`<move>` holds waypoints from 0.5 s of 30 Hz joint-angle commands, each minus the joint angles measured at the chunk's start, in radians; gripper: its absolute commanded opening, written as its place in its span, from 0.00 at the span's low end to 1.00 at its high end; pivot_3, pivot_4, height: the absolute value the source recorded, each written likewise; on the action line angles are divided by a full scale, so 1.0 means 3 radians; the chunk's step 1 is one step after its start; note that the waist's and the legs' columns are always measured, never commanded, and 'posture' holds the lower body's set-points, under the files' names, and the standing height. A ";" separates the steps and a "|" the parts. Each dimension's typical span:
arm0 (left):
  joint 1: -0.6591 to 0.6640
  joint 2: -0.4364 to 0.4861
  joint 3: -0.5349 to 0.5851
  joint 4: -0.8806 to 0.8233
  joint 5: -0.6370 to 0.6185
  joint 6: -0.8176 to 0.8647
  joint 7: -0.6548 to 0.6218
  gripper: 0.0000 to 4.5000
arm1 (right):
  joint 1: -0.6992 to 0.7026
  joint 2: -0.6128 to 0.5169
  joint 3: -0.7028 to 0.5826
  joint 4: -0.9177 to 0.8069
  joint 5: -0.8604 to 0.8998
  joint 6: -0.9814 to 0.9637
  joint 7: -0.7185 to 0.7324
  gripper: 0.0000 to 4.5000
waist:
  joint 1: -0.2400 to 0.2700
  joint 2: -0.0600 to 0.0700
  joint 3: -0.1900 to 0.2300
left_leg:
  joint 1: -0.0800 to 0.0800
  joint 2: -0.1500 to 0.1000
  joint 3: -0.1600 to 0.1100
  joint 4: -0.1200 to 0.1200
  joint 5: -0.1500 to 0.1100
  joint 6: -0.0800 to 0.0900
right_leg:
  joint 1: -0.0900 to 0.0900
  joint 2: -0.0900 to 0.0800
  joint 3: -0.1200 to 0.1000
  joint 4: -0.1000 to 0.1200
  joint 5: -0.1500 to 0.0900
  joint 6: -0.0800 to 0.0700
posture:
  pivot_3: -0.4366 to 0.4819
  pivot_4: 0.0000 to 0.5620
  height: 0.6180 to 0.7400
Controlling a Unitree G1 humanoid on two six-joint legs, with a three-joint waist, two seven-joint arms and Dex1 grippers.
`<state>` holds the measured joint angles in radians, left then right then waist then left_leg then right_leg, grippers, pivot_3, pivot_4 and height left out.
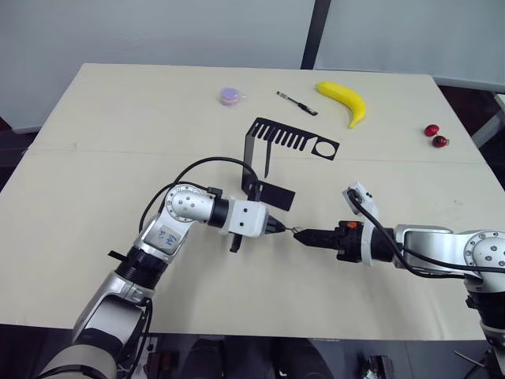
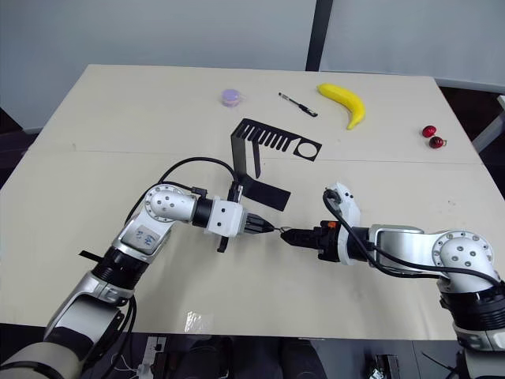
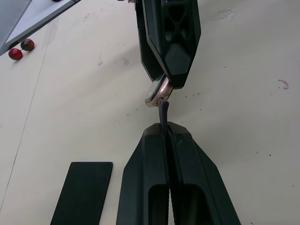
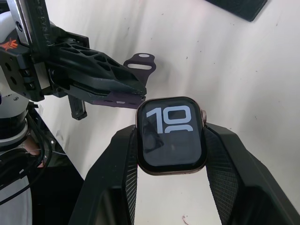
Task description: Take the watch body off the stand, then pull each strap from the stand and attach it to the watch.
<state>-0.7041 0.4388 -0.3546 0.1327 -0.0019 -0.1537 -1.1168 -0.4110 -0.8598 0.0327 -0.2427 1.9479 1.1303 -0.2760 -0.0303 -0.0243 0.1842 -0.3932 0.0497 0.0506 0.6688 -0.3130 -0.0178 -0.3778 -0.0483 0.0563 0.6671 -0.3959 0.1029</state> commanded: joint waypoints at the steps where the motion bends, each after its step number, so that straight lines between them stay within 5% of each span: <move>1: -0.0028 -0.0037 -0.0017 -0.0117 -0.0013 -0.0022 0.0007 0.00 | -0.0058 0.0024 -0.0078 -0.0103 0.0081 -0.0049 0.0016 0.34 | 0.0000 0.0000 0.0000 | 0.0000 0.0000 0.0000 0.0000 0.0000 0.0000 | 0.0000 0.0000 0.0000 0.0000 0.0000 0.0000 | 0.48 0.27 1.00; 15: -0.0026 -0.0148 -0.0065 -0.0168 0.0029 0.0047 0.0062 0.00 | -0.0118 -0.0014 -0.0030 -0.0128 0.0081 0.0004 0.0104 0.34 | 0.0000 0.0000 0.0000 | 0.0000 0.0000 0.0000 0.0000 0.0000 0.0000 | 0.0000 0.0000 0.0000 0.0000 0.0000 0.0000 | 0.48 0.27 1.00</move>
<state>-0.7029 0.4159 -0.3629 0.1293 0.0071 -0.1319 -1.1133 -0.4237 -0.8651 0.0327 -0.2425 1.9454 1.1330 -0.2760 -0.0302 -0.0243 0.1841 -0.3932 0.0497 0.0506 0.6688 -0.3130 -0.0178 -0.3778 -0.0482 0.0563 0.6672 -0.3959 0.1029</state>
